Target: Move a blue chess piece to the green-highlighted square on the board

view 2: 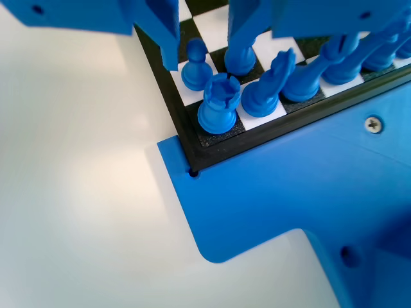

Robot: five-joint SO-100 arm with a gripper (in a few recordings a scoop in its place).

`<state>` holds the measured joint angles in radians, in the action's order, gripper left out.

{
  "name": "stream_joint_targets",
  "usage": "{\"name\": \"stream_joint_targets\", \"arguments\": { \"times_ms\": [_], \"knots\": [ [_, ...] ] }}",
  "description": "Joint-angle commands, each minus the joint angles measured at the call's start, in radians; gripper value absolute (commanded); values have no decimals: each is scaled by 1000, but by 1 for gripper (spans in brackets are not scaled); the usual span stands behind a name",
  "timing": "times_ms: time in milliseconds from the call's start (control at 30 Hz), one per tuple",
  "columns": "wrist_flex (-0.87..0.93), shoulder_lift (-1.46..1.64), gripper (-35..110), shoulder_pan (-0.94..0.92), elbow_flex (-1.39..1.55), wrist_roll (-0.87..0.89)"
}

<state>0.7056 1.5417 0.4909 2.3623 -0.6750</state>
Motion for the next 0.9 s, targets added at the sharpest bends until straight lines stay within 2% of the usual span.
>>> {"name": "stream_joint_targets", "arguments": {
  "times_ms": [0,867],
  "knots": [
    [-6,26,11,17,-3,-11],
    [-55,26,1,26,43,-40]
  ]
}}
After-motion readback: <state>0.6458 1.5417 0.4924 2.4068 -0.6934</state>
